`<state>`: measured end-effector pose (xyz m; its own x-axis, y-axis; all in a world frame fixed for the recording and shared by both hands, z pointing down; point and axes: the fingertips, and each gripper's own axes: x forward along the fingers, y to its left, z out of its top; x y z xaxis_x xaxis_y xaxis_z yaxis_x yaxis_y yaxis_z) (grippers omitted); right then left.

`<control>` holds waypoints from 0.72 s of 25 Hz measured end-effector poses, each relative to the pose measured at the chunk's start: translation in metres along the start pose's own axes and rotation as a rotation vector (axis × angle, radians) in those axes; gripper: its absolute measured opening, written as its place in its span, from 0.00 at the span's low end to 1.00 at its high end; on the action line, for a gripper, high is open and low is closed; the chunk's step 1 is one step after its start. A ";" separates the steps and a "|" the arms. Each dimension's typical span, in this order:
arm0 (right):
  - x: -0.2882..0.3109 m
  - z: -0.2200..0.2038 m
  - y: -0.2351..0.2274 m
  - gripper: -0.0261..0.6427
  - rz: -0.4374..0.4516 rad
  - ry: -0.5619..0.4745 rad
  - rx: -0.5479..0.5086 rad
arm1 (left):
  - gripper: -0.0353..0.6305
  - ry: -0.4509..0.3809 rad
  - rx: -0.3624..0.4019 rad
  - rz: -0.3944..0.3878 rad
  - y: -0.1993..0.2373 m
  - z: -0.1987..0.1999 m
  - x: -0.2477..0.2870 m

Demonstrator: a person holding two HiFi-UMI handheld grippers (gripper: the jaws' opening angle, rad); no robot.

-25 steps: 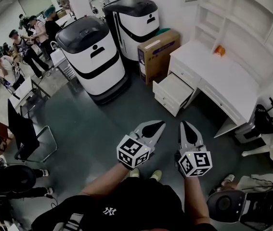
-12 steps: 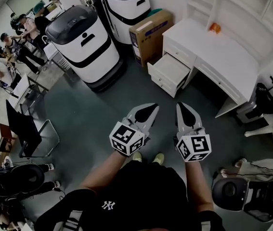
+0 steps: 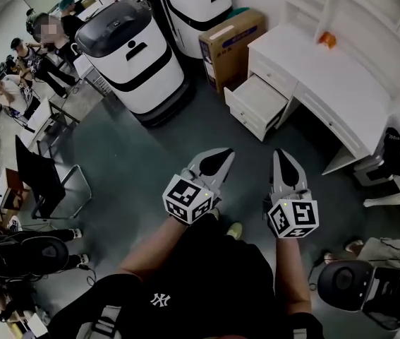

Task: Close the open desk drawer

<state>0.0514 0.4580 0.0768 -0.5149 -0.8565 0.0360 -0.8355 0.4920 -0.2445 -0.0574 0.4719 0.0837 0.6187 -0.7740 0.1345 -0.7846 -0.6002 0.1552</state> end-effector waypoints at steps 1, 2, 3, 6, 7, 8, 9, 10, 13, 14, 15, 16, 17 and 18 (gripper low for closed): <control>0.002 0.000 -0.003 0.07 0.000 0.001 0.002 | 0.05 0.001 -0.002 0.006 0.003 -0.001 0.002; 0.004 0.000 -0.005 0.07 0.000 0.002 0.004 | 0.05 0.002 -0.004 0.011 0.006 -0.001 0.005; 0.006 -0.001 -0.008 0.07 -0.001 0.004 0.006 | 0.05 0.004 -0.005 0.014 0.008 -0.002 0.008; 0.016 -0.003 -0.016 0.07 -0.005 0.013 0.009 | 0.05 0.013 -0.010 0.014 0.015 -0.007 0.019; 0.021 -0.005 -0.020 0.07 -0.007 0.017 0.009 | 0.05 0.017 -0.012 0.012 0.017 -0.010 0.024; 0.026 -0.007 -0.023 0.07 -0.008 0.021 0.009 | 0.05 0.021 -0.014 0.008 0.020 -0.012 0.029; 0.033 -0.008 -0.026 0.07 -0.010 0.025 0.009 | 0.05 0.026 -0.015 0.004 0.024 -0.015 0.035; 0.040 -0.009 -0.030 0.07 -0.010 0.029 0.009 | 0.05 0.030 -0.016 0.001 0.029 -0.016 0.041; 0.065 -0.015 -0.042 0.07 -0.013 0.045 0.005 | 0.05 0.037 -0.022 -0.007 0.046 -0.022 0.062; 0.075 -0.017 -0.046 0.07 -0.014 0.050 0.004 | 0.05 0.038 -0.023 -0.011 0.053 -0.024 0.070; 0.085 -0.019 -0.051 0.07 -0.015 0.055 0.002 | 0.05 0.040 -0.023 -0.016 0.060 -0.027 0.078; 0.095 -0.021 -0.055 0.07 -0.016 0.059 -0.001 | 0.05 0.044 -0.022 -0.023 0.068 -0.029 0.087; 0.108 -0.023 -0.059 0.07 -0.017 0.060 -0.005 | 0.05 0.049 -0.019 -0.030 0.077 -0.032 0.097; 0.122 -0.025 -0.065 0.07 -0.017 0.059 -0.008 | 0.05 0.054 -0.016 -0.036 0.088 -0.035 0.107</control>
<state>0.0380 0.3258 0.1211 -0.5107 -0.8543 0.0970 -0.8457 0.4788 -0.2355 -0.0588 0.3432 0.1464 0.6484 -0.7394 0.1812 -0.7611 -0.6241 0.1766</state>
